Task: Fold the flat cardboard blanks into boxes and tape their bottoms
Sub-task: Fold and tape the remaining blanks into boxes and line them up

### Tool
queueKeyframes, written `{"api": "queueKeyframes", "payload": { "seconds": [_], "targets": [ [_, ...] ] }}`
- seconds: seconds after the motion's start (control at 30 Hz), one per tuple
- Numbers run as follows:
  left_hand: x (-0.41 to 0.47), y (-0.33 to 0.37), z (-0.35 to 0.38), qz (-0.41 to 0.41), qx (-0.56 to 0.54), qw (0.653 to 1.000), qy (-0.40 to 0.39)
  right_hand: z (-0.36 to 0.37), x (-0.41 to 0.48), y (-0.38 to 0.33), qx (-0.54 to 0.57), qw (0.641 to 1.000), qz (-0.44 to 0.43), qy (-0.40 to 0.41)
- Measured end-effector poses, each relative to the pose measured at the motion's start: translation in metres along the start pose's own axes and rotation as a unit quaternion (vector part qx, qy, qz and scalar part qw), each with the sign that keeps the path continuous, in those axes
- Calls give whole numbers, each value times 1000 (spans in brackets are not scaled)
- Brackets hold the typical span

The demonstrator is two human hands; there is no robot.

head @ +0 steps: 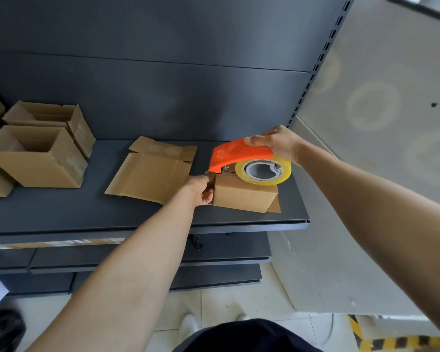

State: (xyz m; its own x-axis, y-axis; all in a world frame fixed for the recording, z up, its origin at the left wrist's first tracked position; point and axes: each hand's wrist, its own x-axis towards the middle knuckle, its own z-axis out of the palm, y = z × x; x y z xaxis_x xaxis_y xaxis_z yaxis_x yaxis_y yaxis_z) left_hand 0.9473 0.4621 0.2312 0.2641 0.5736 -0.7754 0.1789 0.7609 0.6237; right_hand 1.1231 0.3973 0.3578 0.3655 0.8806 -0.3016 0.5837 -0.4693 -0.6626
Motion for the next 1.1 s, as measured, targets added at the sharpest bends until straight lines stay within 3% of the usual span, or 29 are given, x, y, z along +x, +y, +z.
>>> {"api": "queueKeyframes", "payload": {
  "seconds": [0.23, 0.63, 0.7, 0.77, 0.83, 0.97, 1.03, 1.1],
  "targets": [
    [-4, 11, -1, 1, 56, 998, 24, -1, 9, -2, 15, 1000, 0, -2],
    [-11, 10, 4, 8, 59, 996, 59, -2, 9, 1, 35, 999, 2, -1],
    [-5, 3, 1, 57, 65, 993, 74, -2, 8, 1, 38, 999, 0, 1],
    [0, -1, -1, 172, 82, 978, 87, -2, 6, 0, 37, 999, -1, -1],
    [-6, -2, -3, 250, 67, 966, 10, -3, 6, 0, 37, 999, -3, 1],
    [-19, -1, -9, 206, 107, 949, -214, -4, 9, 2, 39, 999, 1, 3],
    [-18, -2, -8, 202, 166, 941, -215, -3, 9, 2, 36, 999, 0, 1],
    [-14, -3, -4, 215, 221, 937, -163, -3, 9, 3, 34, 999, 2, -2]
  ]
}}
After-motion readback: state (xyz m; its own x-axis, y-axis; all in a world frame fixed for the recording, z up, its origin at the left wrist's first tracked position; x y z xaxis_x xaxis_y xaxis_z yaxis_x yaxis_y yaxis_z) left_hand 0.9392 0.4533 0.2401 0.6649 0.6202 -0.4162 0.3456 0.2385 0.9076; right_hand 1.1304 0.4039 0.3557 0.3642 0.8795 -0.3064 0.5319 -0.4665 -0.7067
